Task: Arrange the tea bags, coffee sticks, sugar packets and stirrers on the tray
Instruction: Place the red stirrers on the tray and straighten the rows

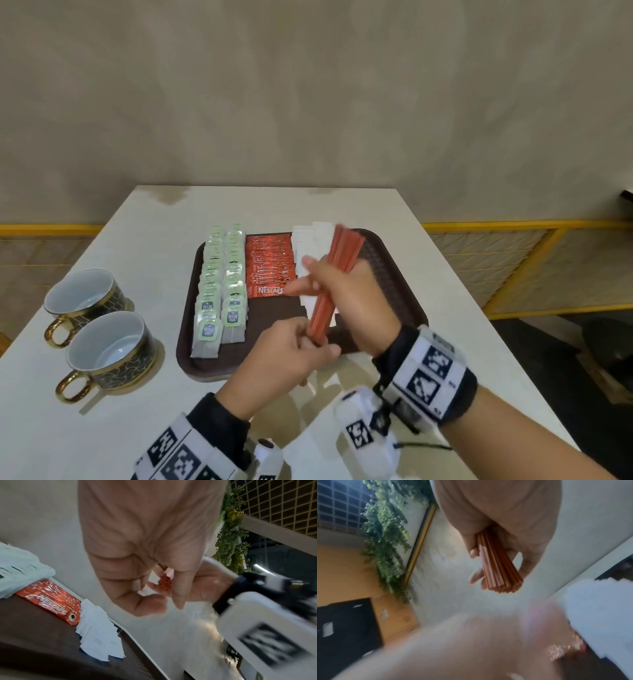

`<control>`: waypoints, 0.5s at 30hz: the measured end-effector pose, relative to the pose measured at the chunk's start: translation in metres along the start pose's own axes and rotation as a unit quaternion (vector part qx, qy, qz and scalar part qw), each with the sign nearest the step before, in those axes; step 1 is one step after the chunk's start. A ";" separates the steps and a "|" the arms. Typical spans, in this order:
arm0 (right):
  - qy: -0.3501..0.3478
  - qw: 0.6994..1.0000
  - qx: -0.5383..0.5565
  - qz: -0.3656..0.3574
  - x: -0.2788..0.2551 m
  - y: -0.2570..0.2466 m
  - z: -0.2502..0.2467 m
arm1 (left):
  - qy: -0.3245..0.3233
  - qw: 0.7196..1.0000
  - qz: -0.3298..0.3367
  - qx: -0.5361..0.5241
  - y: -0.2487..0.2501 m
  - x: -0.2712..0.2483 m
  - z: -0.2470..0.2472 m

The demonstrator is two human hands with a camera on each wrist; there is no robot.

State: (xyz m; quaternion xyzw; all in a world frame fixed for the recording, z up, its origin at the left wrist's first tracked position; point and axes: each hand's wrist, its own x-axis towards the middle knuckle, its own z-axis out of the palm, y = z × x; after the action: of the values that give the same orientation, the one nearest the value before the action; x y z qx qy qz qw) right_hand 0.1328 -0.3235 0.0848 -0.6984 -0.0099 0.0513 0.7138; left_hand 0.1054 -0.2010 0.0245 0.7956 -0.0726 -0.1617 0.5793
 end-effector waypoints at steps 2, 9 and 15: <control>0.044 0.999 0.015 0.009 0.029 -0.005 -0.023 | 0.005 1.000 -0.024 0.008 -0.010 -0.001 -0.005; 0.111 0.933 -0.265 0.219 0.131 0.030 -0.104 | 0.043 0.996 -0.032 0.076 -0.031 -0.008 -0.016; 0.090 0.821 -0.511 0.237 0.169 0.066 -0.125 | 0.061 0.991 -0.046 0.109 -0.038 -0.005 -0.019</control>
State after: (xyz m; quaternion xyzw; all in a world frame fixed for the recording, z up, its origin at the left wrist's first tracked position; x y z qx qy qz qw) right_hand 0.3075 -0.4324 0.0058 -0.9454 0.1953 0.1436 0.2178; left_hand 0.1039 -0.1705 -0.0054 0.8647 -0.0173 -0.1302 0.4849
